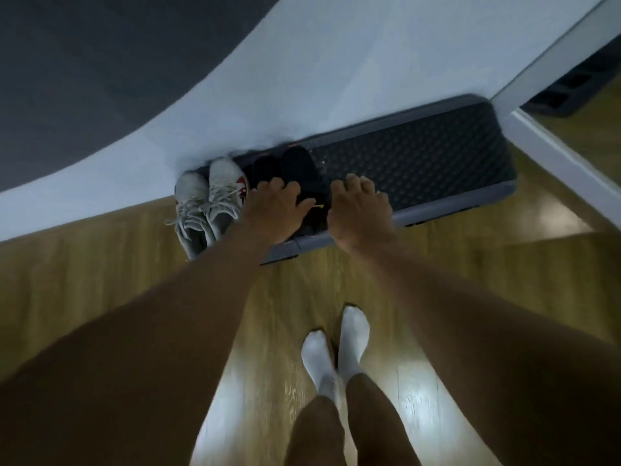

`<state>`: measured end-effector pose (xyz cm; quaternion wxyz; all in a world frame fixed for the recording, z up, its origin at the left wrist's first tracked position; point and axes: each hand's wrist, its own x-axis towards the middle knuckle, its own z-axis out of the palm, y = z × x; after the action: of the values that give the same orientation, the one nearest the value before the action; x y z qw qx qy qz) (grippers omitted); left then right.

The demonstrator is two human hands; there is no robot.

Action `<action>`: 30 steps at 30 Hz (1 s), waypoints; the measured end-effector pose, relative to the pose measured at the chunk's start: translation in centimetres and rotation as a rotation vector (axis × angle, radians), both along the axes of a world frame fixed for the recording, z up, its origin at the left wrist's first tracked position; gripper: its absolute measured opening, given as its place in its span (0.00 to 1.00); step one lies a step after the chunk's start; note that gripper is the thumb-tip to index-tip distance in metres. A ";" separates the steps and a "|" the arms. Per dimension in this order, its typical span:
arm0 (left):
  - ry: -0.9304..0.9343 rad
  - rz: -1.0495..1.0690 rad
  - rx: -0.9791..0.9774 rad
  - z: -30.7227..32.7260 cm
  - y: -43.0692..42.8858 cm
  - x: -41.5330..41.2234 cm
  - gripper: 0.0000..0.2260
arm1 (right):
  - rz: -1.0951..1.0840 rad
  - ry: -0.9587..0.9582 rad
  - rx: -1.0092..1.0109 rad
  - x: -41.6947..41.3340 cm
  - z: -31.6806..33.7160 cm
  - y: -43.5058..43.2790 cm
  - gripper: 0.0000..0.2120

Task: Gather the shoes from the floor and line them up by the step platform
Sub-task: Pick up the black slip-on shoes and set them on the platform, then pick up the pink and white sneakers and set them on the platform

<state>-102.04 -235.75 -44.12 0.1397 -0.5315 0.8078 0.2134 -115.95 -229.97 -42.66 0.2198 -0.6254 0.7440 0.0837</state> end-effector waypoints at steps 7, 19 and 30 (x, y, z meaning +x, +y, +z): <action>0.201 -0.197 -0.252 22.2 2.1 -7.2 0.25 | -0.180 -0.051 -0.240 -6.9 21.2 5.4 0.29; 0.523 -0.739 -0.266 40.6 13.1 -18.4 0.24 | -0.715 0.174 -0.552 -11.0 39.8 21.8 0.27; 0.657 -1.287 -0.112 45.8 33.9 -24.5 0.24 | -1.313 0.384 -0.614 -7.8 44.8 44.8 0.30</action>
<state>-126.52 -201.90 1.71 -0.0399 0.1346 0.9705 0.1960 -123.76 -185.19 2.09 -0.0938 -0.0605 0.9794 -0.1684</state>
